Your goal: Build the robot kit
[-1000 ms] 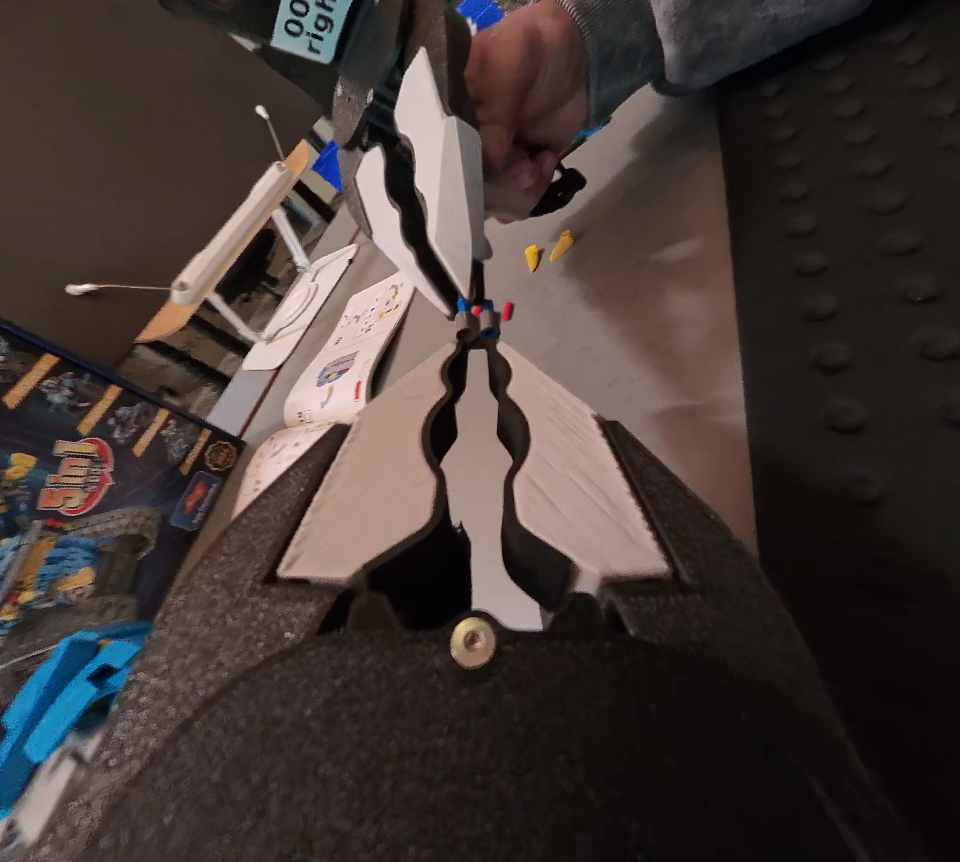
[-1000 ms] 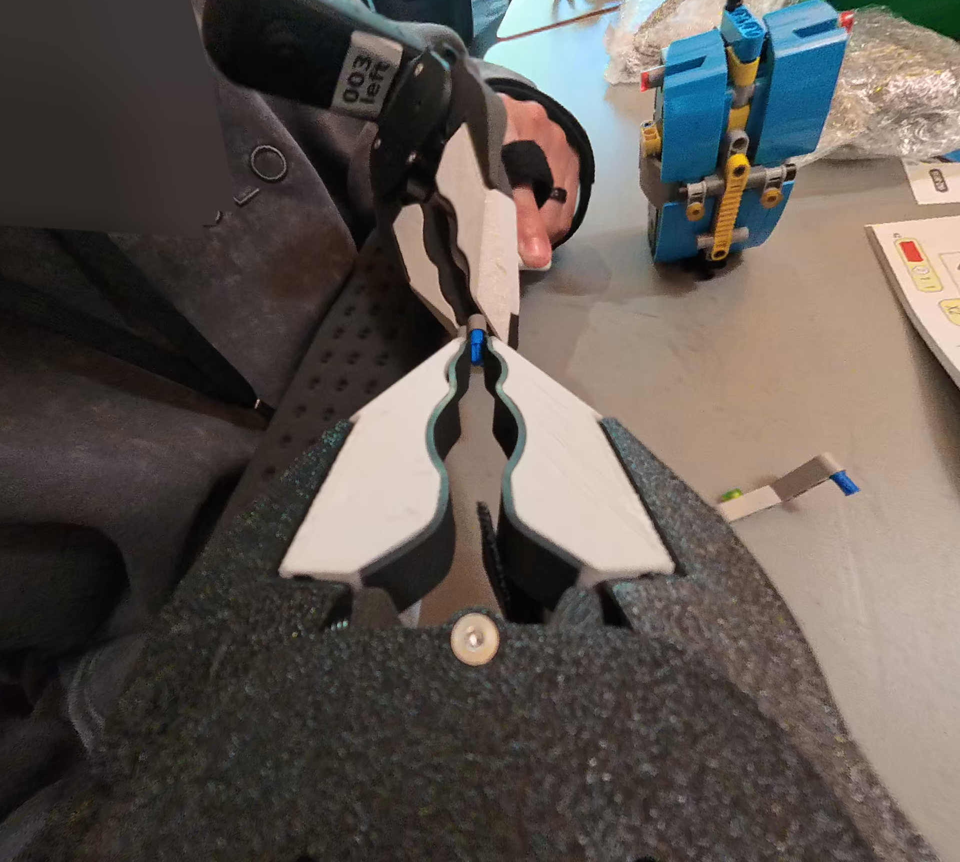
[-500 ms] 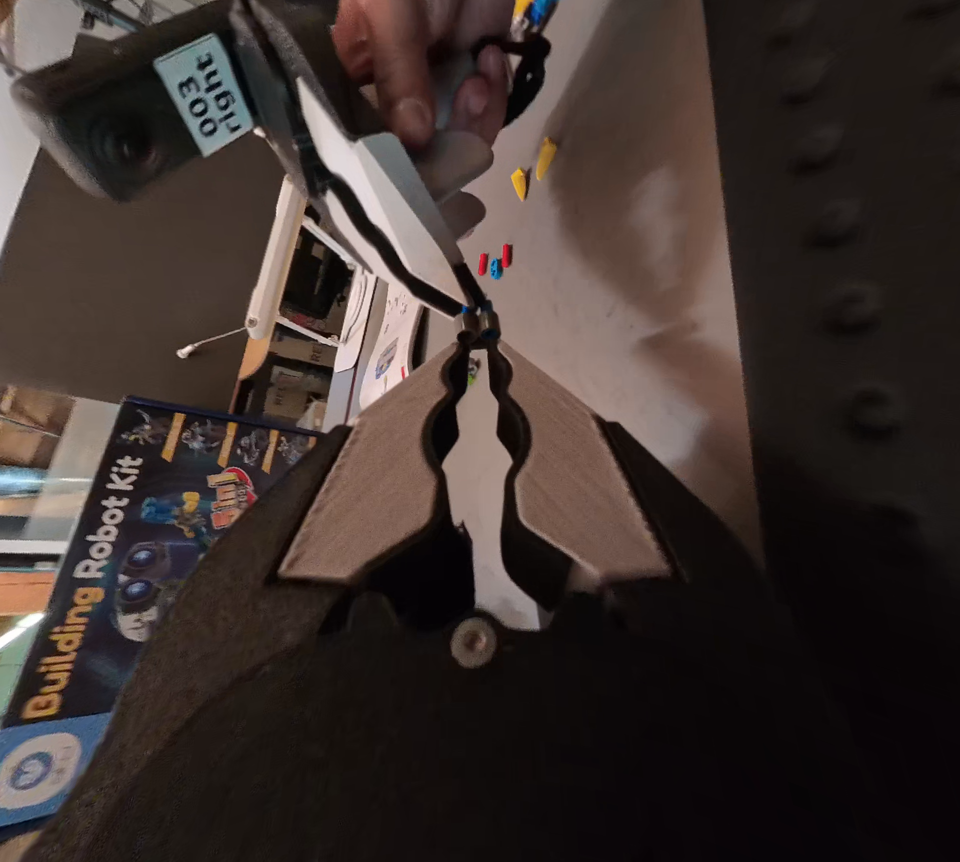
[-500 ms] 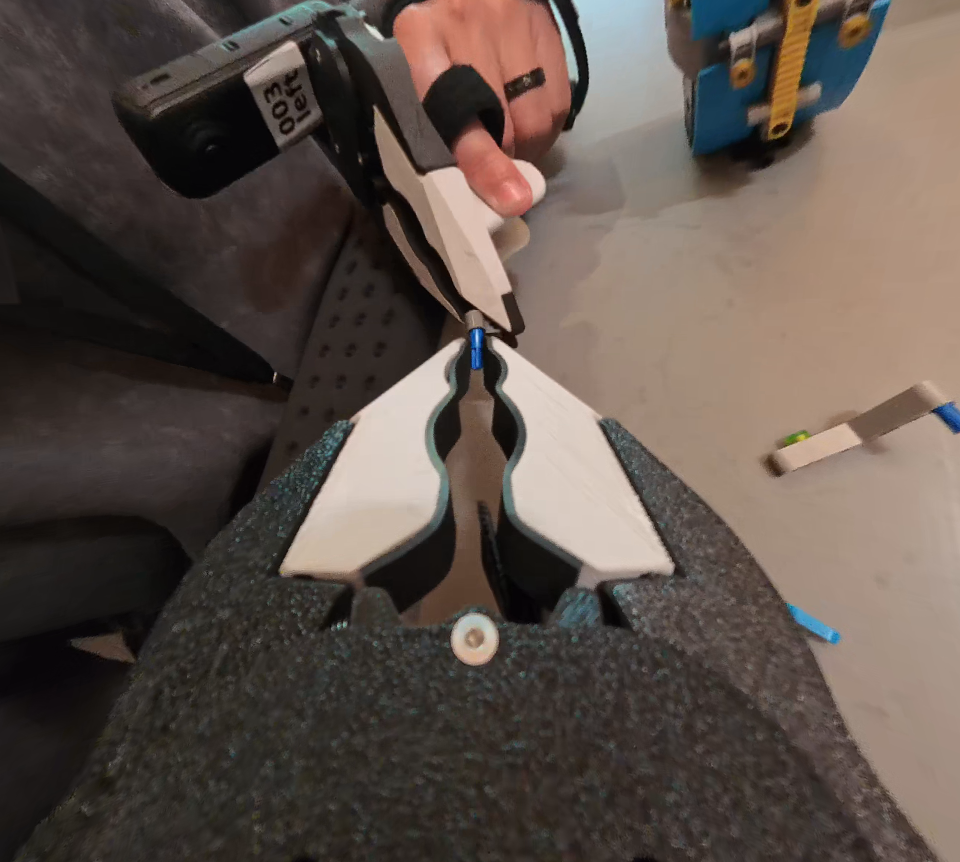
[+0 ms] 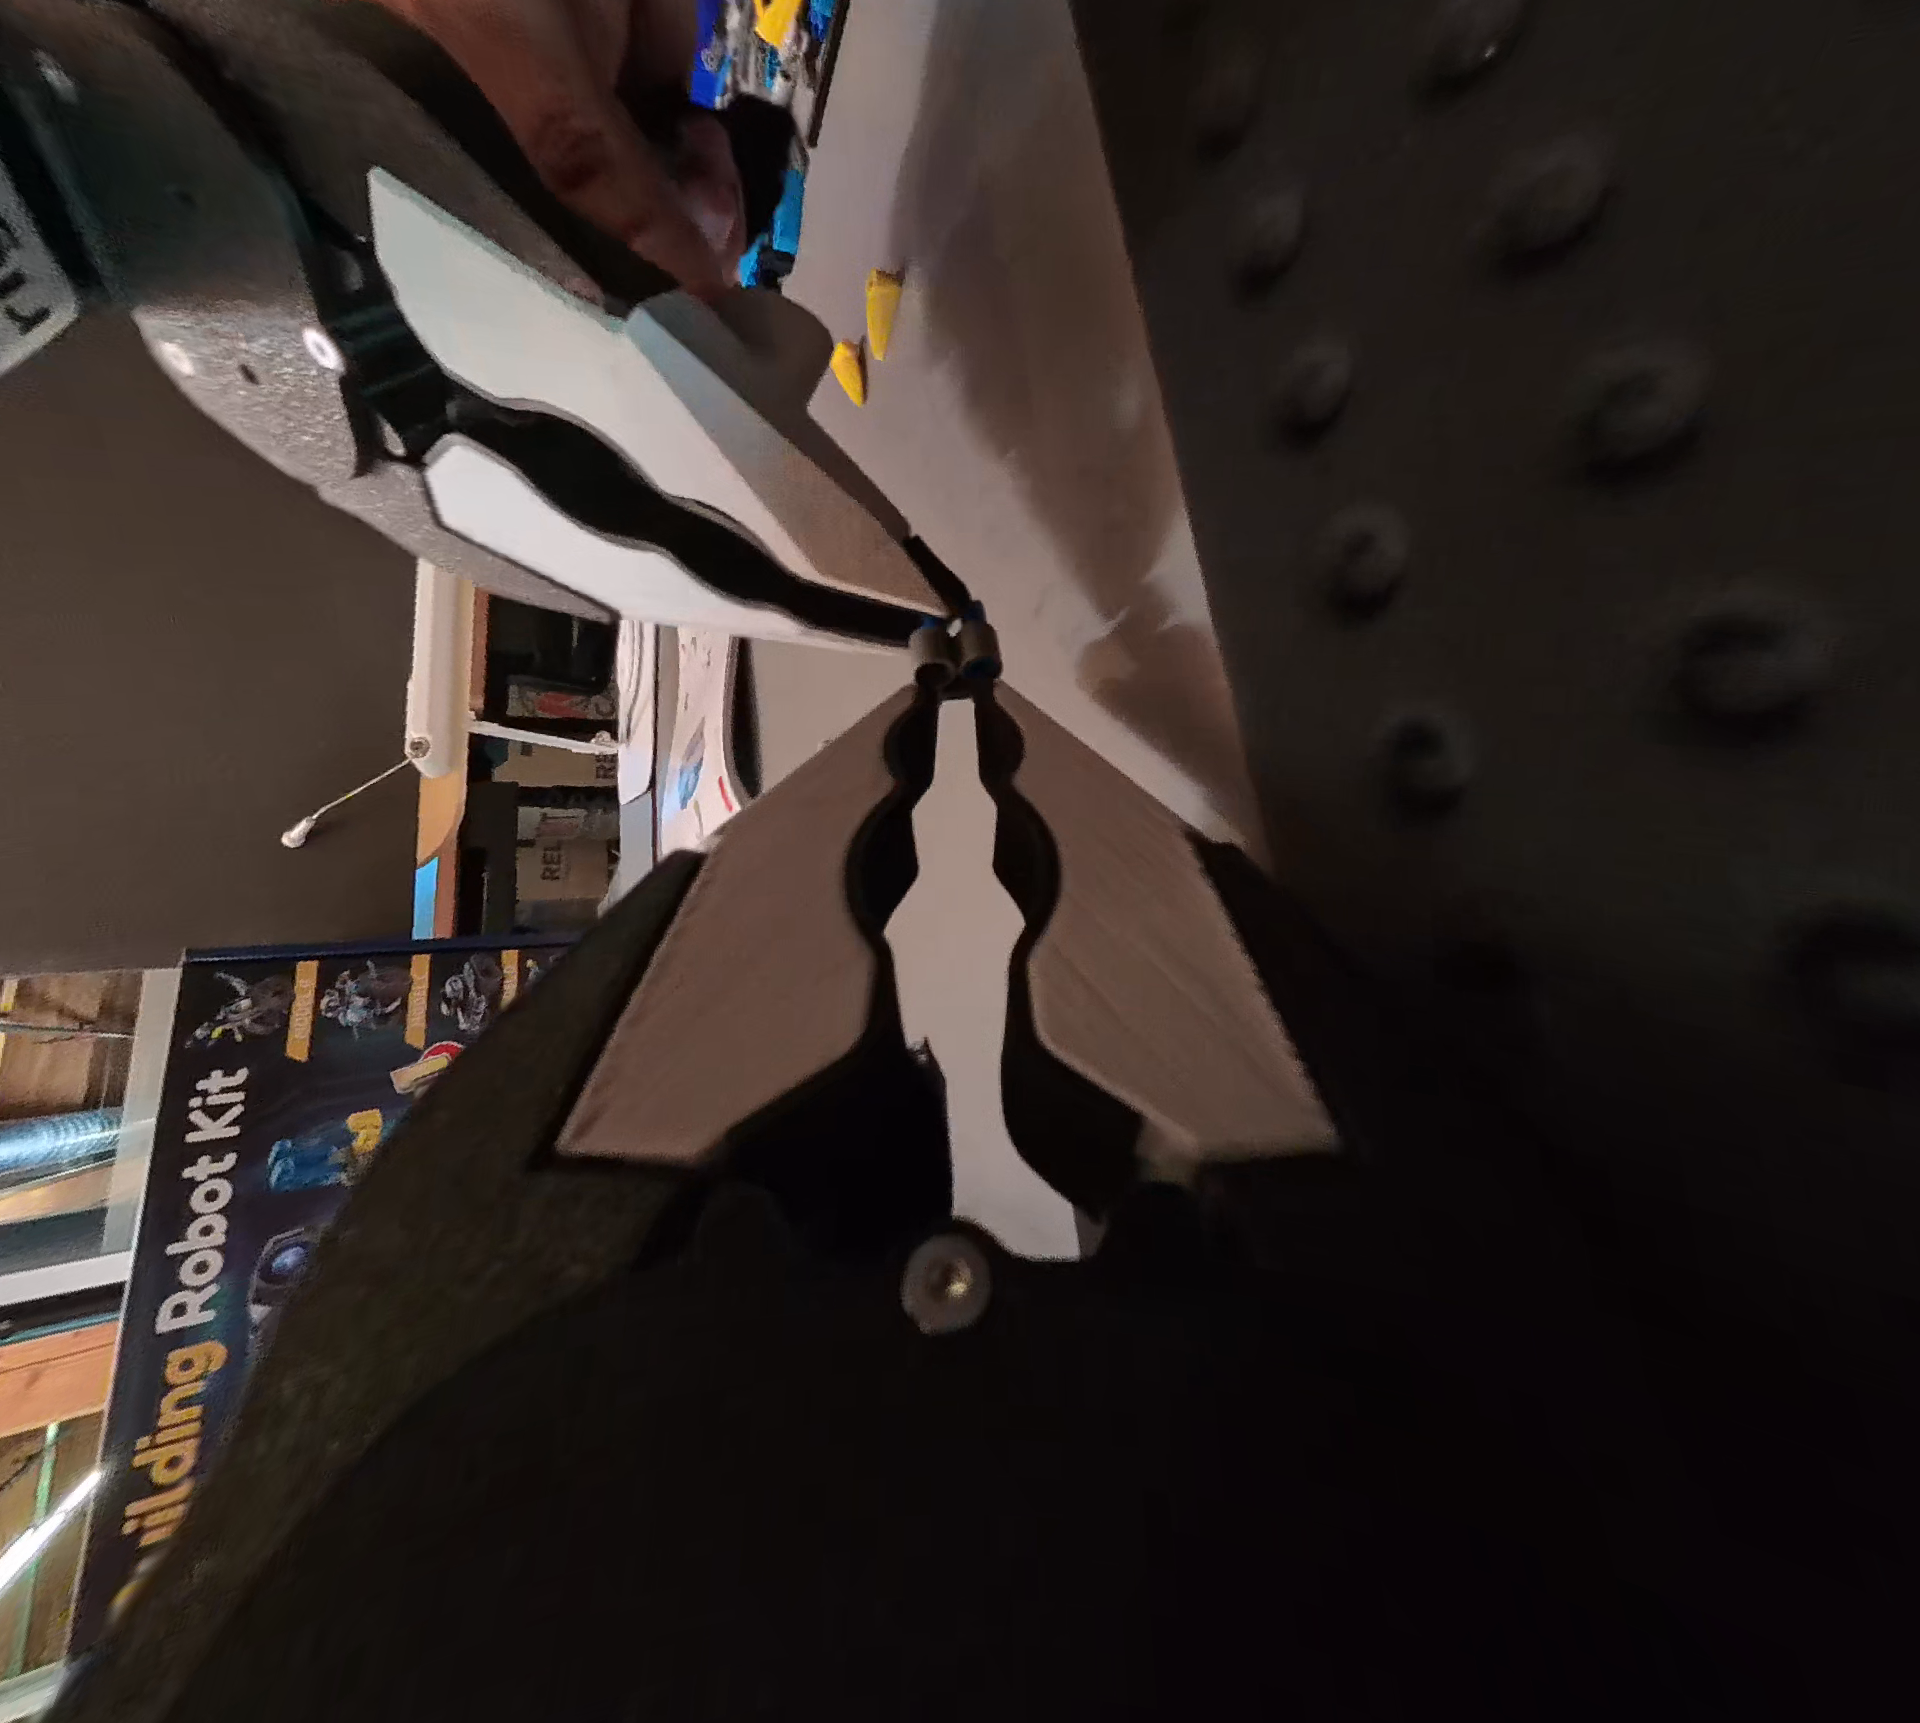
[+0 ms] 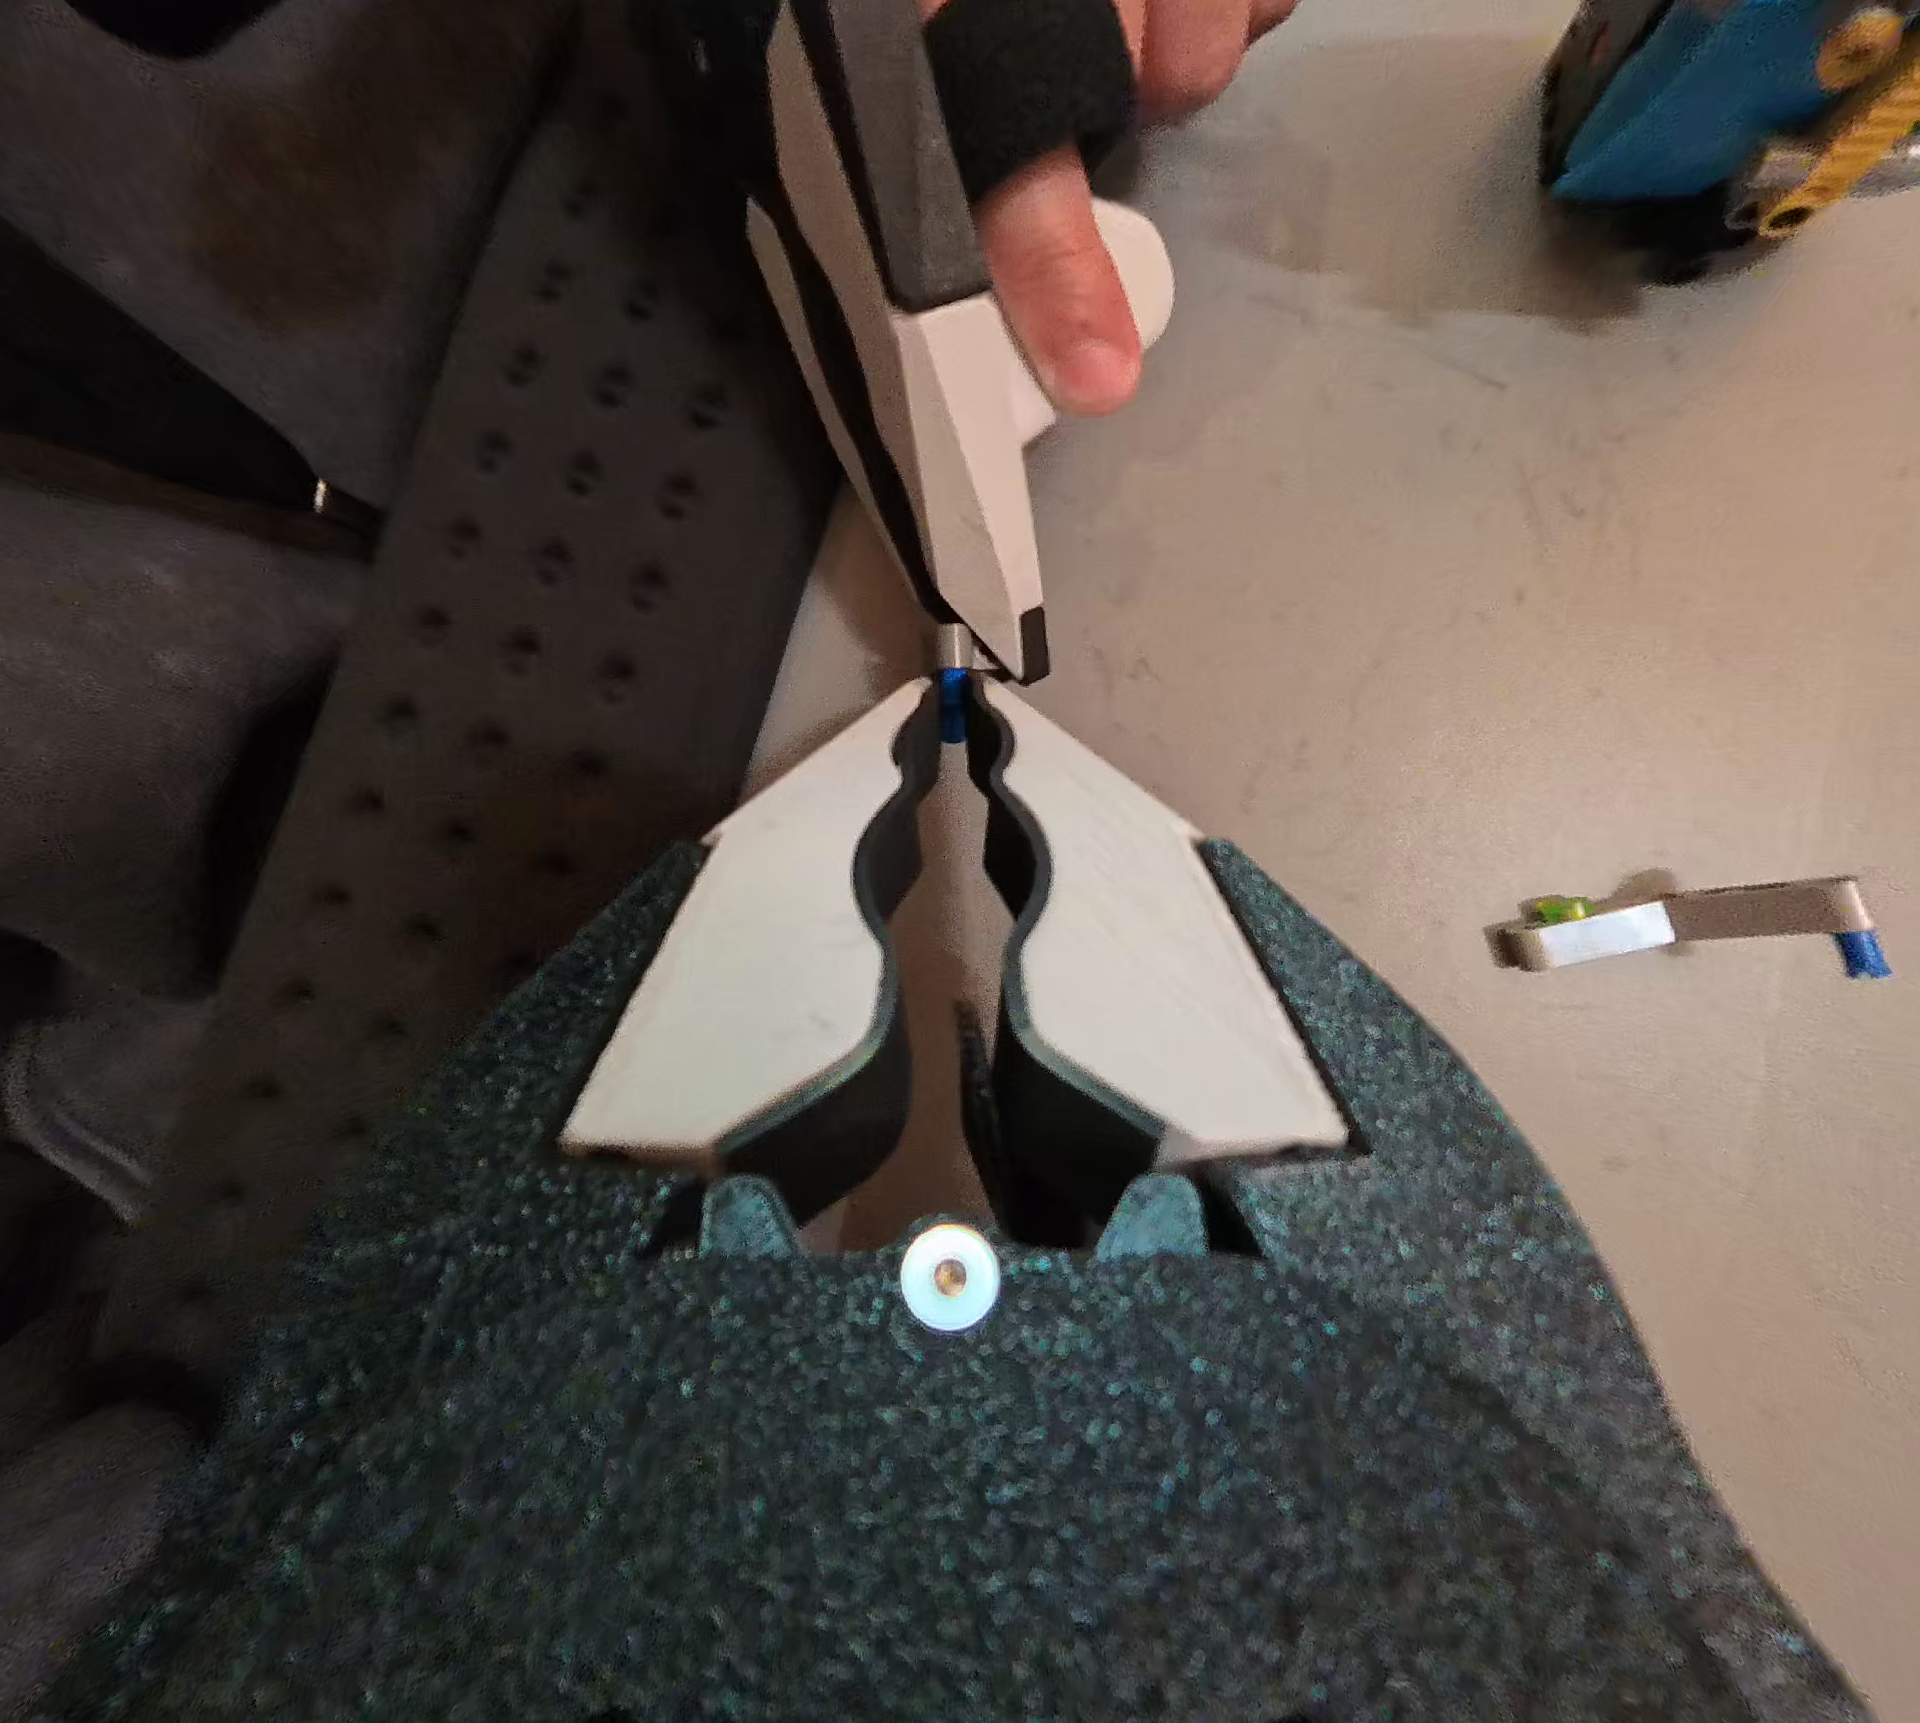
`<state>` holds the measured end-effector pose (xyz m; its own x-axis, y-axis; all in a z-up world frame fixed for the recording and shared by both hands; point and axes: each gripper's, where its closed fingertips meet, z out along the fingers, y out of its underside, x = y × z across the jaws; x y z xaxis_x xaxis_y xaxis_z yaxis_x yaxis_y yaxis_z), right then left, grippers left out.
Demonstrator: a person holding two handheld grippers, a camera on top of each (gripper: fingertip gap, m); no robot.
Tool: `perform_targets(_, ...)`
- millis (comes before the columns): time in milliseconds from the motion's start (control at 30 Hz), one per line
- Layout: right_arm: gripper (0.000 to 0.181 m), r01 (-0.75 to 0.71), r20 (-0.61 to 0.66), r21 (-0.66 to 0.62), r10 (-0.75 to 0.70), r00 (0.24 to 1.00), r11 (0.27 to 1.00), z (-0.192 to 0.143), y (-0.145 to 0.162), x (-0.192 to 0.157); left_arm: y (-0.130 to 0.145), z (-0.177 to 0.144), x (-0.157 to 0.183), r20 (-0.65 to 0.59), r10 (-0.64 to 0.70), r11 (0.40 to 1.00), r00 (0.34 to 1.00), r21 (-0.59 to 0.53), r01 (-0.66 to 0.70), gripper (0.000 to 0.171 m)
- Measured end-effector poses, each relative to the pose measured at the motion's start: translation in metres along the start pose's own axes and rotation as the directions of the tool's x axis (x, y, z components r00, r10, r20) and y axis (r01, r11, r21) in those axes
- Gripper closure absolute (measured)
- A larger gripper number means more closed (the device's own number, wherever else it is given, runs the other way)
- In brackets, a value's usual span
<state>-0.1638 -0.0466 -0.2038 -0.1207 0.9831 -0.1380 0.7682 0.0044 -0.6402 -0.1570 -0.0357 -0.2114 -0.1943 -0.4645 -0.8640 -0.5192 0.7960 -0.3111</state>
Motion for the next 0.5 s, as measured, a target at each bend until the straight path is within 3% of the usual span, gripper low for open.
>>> perform_targets(167, 0.179, 0.074, -0.044, -0.081, -0.077, 0.996, 0.994, 0.004, 0.003, -0.001, -0.001, 0.002, 0.006, -0.055, -0.045, 0.999, 0.997, 0.012, 0.046, 0.165)
perform_targets(300, 0.178, -0.022, 0.025, -0.01, 0.022, 0.999, 1.0, 0.003, 0.004, 0.0, -0.001, 0.003, 0.006, -0.073, -0.105, 0.994, 0.992, 0.013, 0.106, 0.165)
perform_targets(433, 0.176, -0.058, 0.005, 0.067, 0.058, 0.998, 0.996, -0.007, -0.001, 0.008, 0.003, 0.003, -0.007, -0.035, -0.184, 0.983, 0.982, 0.019, 0.185, 0.164)
perform_targets(500, 0.165, -0.081, -0.032, 0.114, 0.085, 0.996, 0.99, -0.018, -0.003, 0.016, 0.007, 0.001, -0.02, 0.023, -0.211, 0.977, 0.977, 0.014, 0.211, 0.164)
